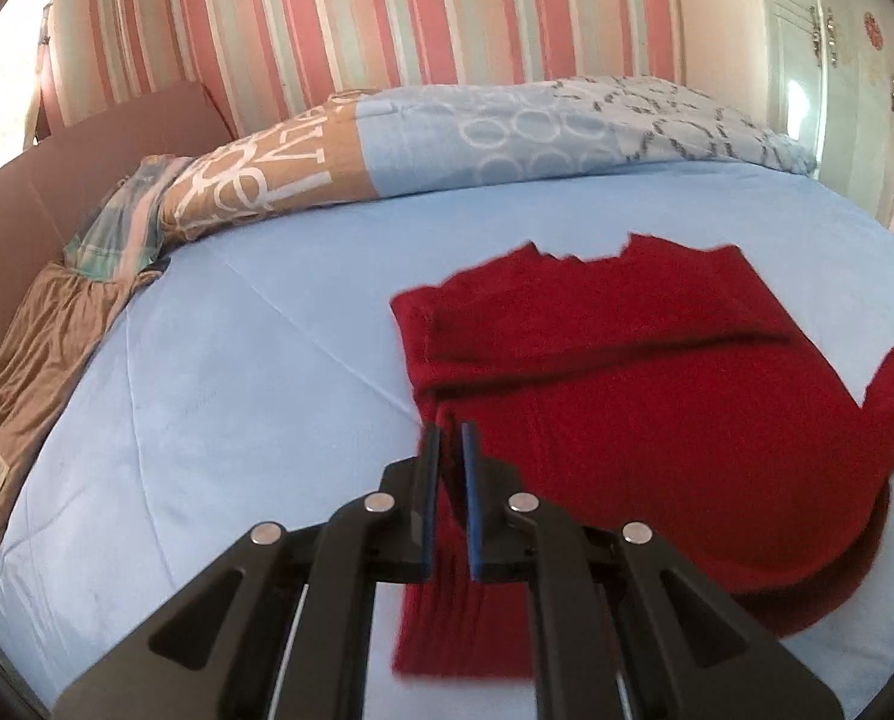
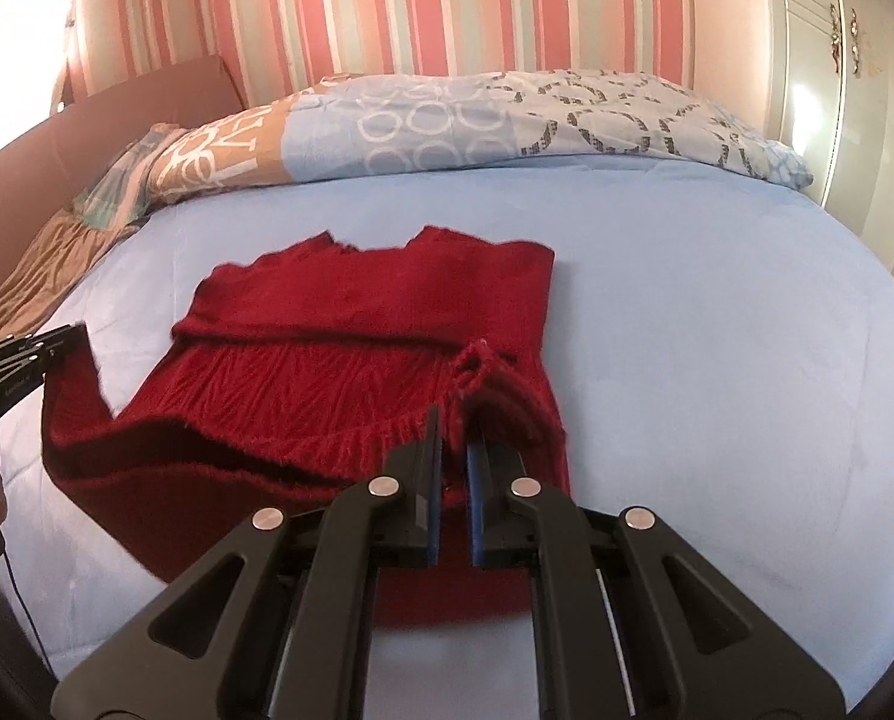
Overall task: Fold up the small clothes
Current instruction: 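Lift the hem with both grippers and fold it up onto the collar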
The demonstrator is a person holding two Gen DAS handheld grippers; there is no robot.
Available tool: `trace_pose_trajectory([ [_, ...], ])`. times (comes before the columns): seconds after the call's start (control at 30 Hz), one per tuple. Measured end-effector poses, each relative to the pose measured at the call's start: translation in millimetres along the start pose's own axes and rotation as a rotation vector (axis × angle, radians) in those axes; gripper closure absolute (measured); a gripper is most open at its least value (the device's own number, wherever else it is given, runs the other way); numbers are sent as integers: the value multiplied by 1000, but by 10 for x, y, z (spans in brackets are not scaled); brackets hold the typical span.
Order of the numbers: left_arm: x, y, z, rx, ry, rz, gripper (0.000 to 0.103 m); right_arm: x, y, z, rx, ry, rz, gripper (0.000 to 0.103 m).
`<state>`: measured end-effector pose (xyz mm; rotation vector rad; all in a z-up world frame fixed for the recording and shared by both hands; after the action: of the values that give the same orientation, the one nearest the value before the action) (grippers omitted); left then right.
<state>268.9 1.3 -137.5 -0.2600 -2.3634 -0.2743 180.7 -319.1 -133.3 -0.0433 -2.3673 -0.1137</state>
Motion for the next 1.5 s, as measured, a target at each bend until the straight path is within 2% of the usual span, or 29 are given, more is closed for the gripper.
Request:
trace_pose_trajectory([
  [0.03, -91, 37, -52, 7, 4, -7, 100, -58, -24, -48, -5, -3, 0, 96],
  [0.2, -506, 259, -309, 39, 11, -36, 101, -348, -125, -344, -28, -31, -11, 96],
  [0.33, -724, 429, -401, 80, 36, -22, 101, -575, -92, -536, -18, -41, -18, 96],
  [0.47, -869, 544, -223, 121, 130, 93, 101, -732, -105, -546, -34, -26, -27, 96],
  [0.5, -915, 518, -138, 118, 174, 148, 101, -736, -114, -522, -38, -23, -29, 96],
  [0.57, -947, 399, 21, 71, 219, 196, 101, -741, -145, -459, -45, -12, -28, 96],
  [0.67, -953, 237, 217, 10, 239, 244, 98, -740, -185, -353, -55, 7, -27, 96],
  [0.73, -952, 239, 280, 38, 240, 268, 96, -736, -203, -298, -60, 15, -27, 96],
  [0.8, -941, 286, 295, 81, 236, 299, 74, -721, -219, -246, -66, 20, -28, 96],
  [0.83, -931, 306, 295, 92, 230, 306, 52, -719, -222, -235, -68, 23, -29, 96],
  [0.87, -912, 331, 289, 101, 218, 315, 44, -718, -223, -225, -69, 24, -30, 96],
  [1.0, -934, 437, 252, 142, 213, 360, 39, -725, -221, -226, -64, 26, -34, 96],
  [1.2, -1069, 438, 302, 152, 277, 405, 38, -747, -212, -245, -72, 24, -42, 96],
  [1.3, -1095, 437, 362, 143, 281, 373, 38, -755, -222, -242, -72, 26, -43, 96],
  [1.4, -1136, 466, 410, 185, 307, 411, 41, -760, -228, -244, -73, 26, -42, 96],
  [1.43, -1123, 459, 409, 185, 305, 409, 46, -760, -231, -242, -74, 26, -43, 96],
  [1.47, -1091, 445, 401, 170, 294, 385, 62, -760, -229, -241, -75, 27, -43, 96],
  [1.5, -1074, 431, 394, 151, 289, 360, 67, -762, -227, -242, -74, 27, -43, 96],
])
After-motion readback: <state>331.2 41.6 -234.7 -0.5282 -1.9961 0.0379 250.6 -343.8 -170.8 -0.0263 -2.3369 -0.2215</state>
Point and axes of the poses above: each gripper's, at about its wrist camera, not at the fingertips, and x roughly against the way its jaws point, y to its left, z to its underside, the point moved 2 cm from there along -x, roughly the way its jaws point, and after that the axes turned 1 degree about z, right-handed, at the moved point
